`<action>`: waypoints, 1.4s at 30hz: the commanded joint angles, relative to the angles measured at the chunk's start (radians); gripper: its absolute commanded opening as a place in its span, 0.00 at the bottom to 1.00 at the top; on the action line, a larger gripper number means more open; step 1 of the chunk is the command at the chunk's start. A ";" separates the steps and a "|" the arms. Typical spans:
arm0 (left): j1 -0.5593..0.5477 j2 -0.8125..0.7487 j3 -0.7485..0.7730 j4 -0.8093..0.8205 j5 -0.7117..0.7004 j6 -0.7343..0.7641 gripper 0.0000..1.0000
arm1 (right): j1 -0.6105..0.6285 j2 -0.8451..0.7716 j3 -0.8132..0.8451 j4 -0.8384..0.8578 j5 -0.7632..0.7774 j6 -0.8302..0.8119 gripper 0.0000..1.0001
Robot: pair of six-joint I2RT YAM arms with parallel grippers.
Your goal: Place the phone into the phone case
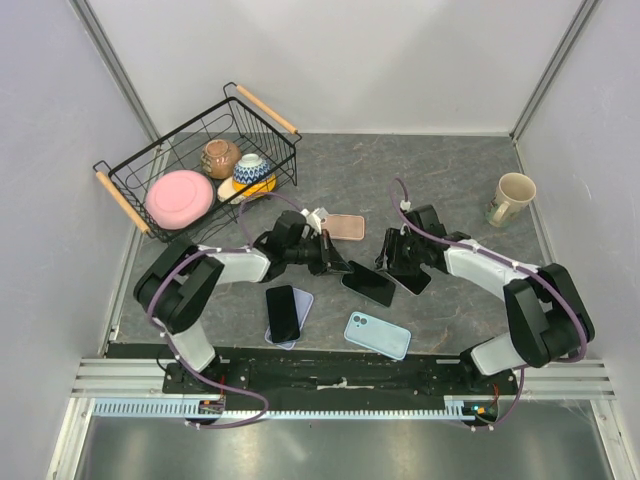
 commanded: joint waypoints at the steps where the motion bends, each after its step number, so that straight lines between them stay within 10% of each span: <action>1: 0.044 -0.143 0.000 -0.027 -0.032 0.079 0.02 | -0.013 -0.076 0.097 -0.051 -0.029 -0.016 0.63; 13: 0.289 -0.546 -0.045 -0.209 0.057 0.158 0.02 | -0.049 -0.211 0.242 -0.049 -0.143 -0.038 0.98; 23: 0.427 -0.766 -0.059 -0.177 0.215 0.112 0.02 | -0.052 -0.309 0.235 0.191 -0.404 0.052 0.98; 30: 0.434 -0.781 -0.138 0.129 0.307 -0.083 0.02 | -0.051 -0.306 0.199 0.401 -0.527 0.174 0.93; 42: 0.434 -0.812 -0.191 0.245 0.281 -0.169 0.02 | 0.038 -0.320 0.091 0.528 -0.532 0.281 0.77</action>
